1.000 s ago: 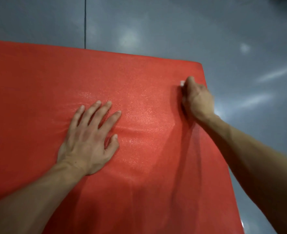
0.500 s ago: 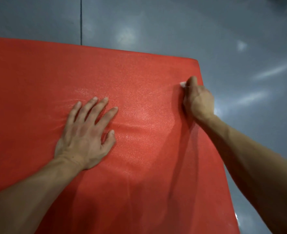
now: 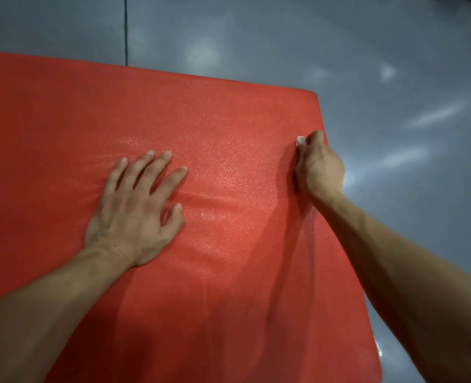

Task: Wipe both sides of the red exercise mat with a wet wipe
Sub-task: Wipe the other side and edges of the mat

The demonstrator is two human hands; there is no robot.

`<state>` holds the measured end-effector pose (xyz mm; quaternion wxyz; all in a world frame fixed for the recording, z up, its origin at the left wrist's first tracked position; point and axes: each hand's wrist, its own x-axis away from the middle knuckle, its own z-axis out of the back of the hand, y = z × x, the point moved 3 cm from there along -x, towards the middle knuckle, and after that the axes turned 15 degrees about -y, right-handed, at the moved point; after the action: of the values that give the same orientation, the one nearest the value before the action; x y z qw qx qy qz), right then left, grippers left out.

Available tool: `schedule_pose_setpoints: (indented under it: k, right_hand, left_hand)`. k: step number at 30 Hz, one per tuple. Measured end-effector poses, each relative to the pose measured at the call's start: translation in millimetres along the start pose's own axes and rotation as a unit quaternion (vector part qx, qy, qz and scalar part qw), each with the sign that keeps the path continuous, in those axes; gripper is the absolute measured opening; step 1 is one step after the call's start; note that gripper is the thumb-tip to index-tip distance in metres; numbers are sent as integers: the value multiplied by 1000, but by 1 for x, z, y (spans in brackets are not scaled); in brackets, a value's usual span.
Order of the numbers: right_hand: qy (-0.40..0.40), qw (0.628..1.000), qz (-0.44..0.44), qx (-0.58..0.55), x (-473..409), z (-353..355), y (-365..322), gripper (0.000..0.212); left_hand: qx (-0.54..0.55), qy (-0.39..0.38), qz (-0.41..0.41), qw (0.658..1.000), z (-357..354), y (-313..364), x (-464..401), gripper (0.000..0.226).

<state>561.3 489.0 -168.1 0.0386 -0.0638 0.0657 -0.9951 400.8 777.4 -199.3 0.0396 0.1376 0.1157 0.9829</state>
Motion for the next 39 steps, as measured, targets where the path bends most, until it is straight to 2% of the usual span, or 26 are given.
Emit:
schedule_pose_setpoints:
  k: [1, 3, 5, 7, 8, 9, 12, 13, 14, 16, 18, 20, 21, 22, 24, 26, 27, 28, 29, 30, 32, 33, 34, 35, 37, 39]
  right_hand:
    - [-1, 1000, 12, -10, 7, -2, -9, 24]
    - [-23, 994, 105, -37, 36, -13, -48, 21]
    - [-86, 967, 236, -40, 75, -24, -87, 21]
    - [-108, 933, 344, 17, 96, -29, -101, 17]
    - [-97, 935, 339, 27, 89, -26, -91, 16]
    - [-71, 953, 294, 25, 75, -24, -75, 16]
    - [9, 999, 46, -8, 27, -8, -5, 25]
    - [19, 999, -15, -33, 22, -4, 9, 21]
    - [22, 998, -38, -54, 25, -4, 9, 16]
    - [4, 996, 28, -82, 50, -13, -19, 12]
    - [-66, 977, 179, -97, 87, -24, -59, 14]
    - [-110, 946, 301, -41, 113, -29, -73, 13]
    - [-100, 944, 314, -30, 109, -28, -63, 13]
    - [-78, 956, 281, -34, 98, -24, -46, 15]
    - [-27, 990, 126, -55, 64, -15, -1, 15]
    - [-2, 995, -45, -88, 47, -8, 33, 13]
    - [4, 992, -75, -97, 46, -9, 34, 14]
    - [1, 993, -66, -99, 52, -11, 24, 15]
    - [-15, 994, -17, -104, 63, -15, 6, 15]
    - [-43, 992, 64, -100, 78, -18, -17, 15]
    - [-122, 963, 228, -76, 110, -25, -48, 18]
    - [-143, 949, 276, -60, 115, -26, -51, 19]
    - [-133, 948, 285, -55, 109, -22, -45, 18]
    - [-101, 962, 249, -56, 97, -18, -33, 16]
    - [-36, 994, 81, -57, 65, -9, 1, 19]
    - [-3, 995, -56, -84, 53, -5, 24, 27]
  left_hand:
    - [0, -2, 1, 1000, 0, 0, 0, 65]
    - [0, 1, 3, 1000, 1, 1, 0, 65]
    - [1, 5, 2, 1000, 2, 2, 0, 65]
    - [0, 9, 0, 1000, 2, 1, -1, 65]
    - [0, 9, -1, 1000, 2, 1, 0, 65]
    - [2, 10, -2, 1000, 1, 1, -1, 65]
    - [4, 12, -2, 1000, 0, 1, -2, 65]
    - [4, 12, -1, 1000, 0, 1, -1, 65]
    - [4, 12, 0, 1000, 0, 0, -1, 65]
    - [4, 12, 1, 1000, 2, 1, 0, 65]
    - [3, 11, 0, 1000, 1, 2, -1, 65]
    - [3, 11, -1, 1000, 0, 1, -2, 65]
    - [3, 12, -2, 1000, 0, 1, -2, 65]
    - [3, 12, -3, 1000, -1, 1, -2, 65]
    - [2, 14, -1, 1000, -1, 1, -1, 66]
    - [4, 16, -1, 1000, -2, 0, -2, 66]
    - [4, 16, -1, 1000, -1, 0, -2, 66]
    - [5, 17, -3, 1000, -1, 1, -2, 65]
    - [6, 18, -3, 1000, -1, 1, -2, 65]
    - [6, 20, -3, 1000, 0, 1, -1, 65]
    - [7, 22, -5, 1000, -1, 1, -2, 65]
    - [7, 22, -6, 1000, -2, 1, -2, 65]
    - [5, 22, -7, 1000, -2, 0, -2, 65]
    - [5, 22, -7, 1000, -2, 1, -2, 65]
    - [2, 25, -5, 1000, -3, 0, -1, 65]
    - [4, 25, -4, 1000, -4, 0, -2, 65]
